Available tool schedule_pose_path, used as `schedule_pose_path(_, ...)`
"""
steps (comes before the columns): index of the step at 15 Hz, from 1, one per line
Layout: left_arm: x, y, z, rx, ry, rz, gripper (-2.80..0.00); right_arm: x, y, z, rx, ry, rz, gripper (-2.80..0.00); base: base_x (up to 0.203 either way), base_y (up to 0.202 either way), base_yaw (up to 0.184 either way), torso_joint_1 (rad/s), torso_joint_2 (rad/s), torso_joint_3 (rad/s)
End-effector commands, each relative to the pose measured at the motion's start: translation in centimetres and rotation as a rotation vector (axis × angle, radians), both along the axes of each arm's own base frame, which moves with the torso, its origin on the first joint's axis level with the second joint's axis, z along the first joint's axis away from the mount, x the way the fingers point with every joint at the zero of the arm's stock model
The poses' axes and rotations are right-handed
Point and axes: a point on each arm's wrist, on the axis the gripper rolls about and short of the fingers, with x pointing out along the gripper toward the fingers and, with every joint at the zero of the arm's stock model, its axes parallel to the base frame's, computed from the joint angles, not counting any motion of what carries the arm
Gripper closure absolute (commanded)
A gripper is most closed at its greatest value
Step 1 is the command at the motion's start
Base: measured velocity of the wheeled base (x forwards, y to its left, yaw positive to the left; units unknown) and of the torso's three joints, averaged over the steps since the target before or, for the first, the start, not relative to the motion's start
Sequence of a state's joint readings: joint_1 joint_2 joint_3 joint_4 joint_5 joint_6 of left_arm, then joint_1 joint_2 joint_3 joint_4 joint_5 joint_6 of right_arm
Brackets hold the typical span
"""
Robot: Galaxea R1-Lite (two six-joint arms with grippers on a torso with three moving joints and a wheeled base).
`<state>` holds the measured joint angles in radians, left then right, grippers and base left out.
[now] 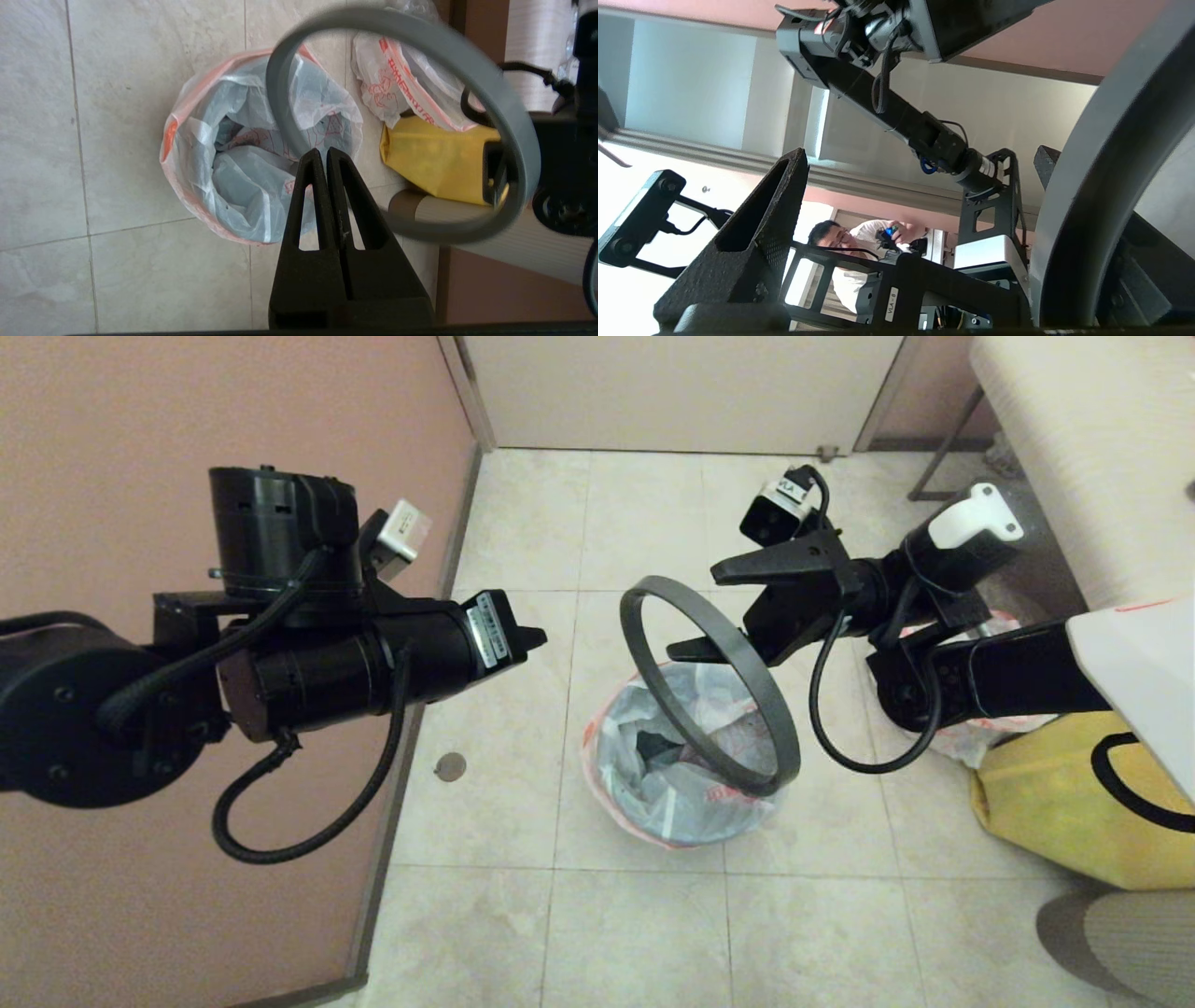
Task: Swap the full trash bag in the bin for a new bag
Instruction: Place the trash can ring on the trash can
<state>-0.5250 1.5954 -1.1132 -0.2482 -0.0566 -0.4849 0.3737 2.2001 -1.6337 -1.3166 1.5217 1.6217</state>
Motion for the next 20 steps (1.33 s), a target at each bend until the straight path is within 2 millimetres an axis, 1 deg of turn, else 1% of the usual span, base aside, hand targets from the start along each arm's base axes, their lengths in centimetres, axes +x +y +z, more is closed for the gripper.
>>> schedule_pose_path(1,0.2,0.2,0.1,-0.004,-0.001,0.01,0.0,0.9,0.9,-1.6,-0.018,0.032,0.018,-2.8,0.0,0.0,0.0,0.0,0.0,0.0)
schedule_pose_path(2,0.4,0.3,0.0,-0.003,0.001,0.016,0.0,1.7,1.2,-3.0,-0.029,0.06,0.018,-2.8,0.0,0.0,0.0,0.0,0.0,0.0)
schedule_pose_path(3,0.6,0.4,-0.2,0.0,0.004,0.019,0.0,2.2,1.3,-3.8,-0.035,0.08,0.012,-2.8,0.0,0.0,0.0,0.0,0.0,0.0)
schedule_pose_path(5,0.8,0.2,-0.4,0.004,0.011,0.018,0.0,2.9,0.8,-4.1,-0.017,0.083,-0.022,-2.8,0.0,0.0,0.0,0.0,0.0,0.0)
schedule_pose_path(7,0.6,0.2,-0.4,0.003,0.012,0.013,0.0,4.0,-0.3,-3.5,0.01,0.015,-0.054,-2.8,0.0,0.0,0.0,0.0,0.0,0.0)
schedule_pose_path(9,0.6,0.1,-0.4,0.003,0.012,0.012,0.0,4.3,-1.6,-1.8,0.037,-0.059,-0.083,-2.8,0.0,0.0,0.0,0.0,0.0,0.0)
schedule_pose_path(11,0.7,-0.3,-0.7,0.009,0.021,0.002,0.0,4.2,-2.2,0.1,0.047,-0.089,-0.093,-2.8,0.0,0.0,0.0,0.0,0.0,0.0)
schedule_pose_path(12,0.7,-0.4,-0.8,0.011,0.025,0.001,0.0,4.3,-2.2,0.1,0.042,-0.075,-0.095,-2.8,0.0,0.0,0.0,0.0,0.0,0.0)
schedule_pose_path(14,0.6,-0.4,-0.7,0.008,0.019,0.002,0.0,4.7,-2.3,-2.3,0.016,0.003,-0.102,-2.8,0.0,0.0,0.0,0.0,0.0,0.0)
schedule_pose_path(15,0.7,-0.4,-0.7,0.009,0.02,0.002,0.0,4.7,-2.7,-3.0,0.02,0.015,-0.119,-2.8,0.0,0.0,0.0,0.0,0.0,0.0)
schedule_pose_path(17,0.8,-0.4,-0.9,0.012,0.025,0.002,0.0,4.4,-3.1,-2.7,0.046,-0.007,-0.144,-2.8,0.0,0.0,0.0,0.0,0.0,0.0)
schedule_pose_path(18,0.7,-0.5,-0.9,0.011,0.025,0.001,0.0,4.9,-3.4,-2.8,0.051,-0.022,-0.153,-2.8,0.0,0.0,0.0,0.0,0.0,0.0)
schedule_pose_path(19,0.7,-0.4,-0.8,0.011,0.023,0.001,0.0,5.4,-4.6,-2.7,0.058,-0.053,-0.18,-2.8,0.0,0.0,0.0,0.0,0.0,0.0)
schedule_pose_path(20,0.7,-0.4,-0.8,0.011,0.023,0.002,0.0,5.7,-5.9,-2.0,0.067,-0.09,-0.209,-2.8,0.0,0.0,0.0,0.0,0.0,0.0)
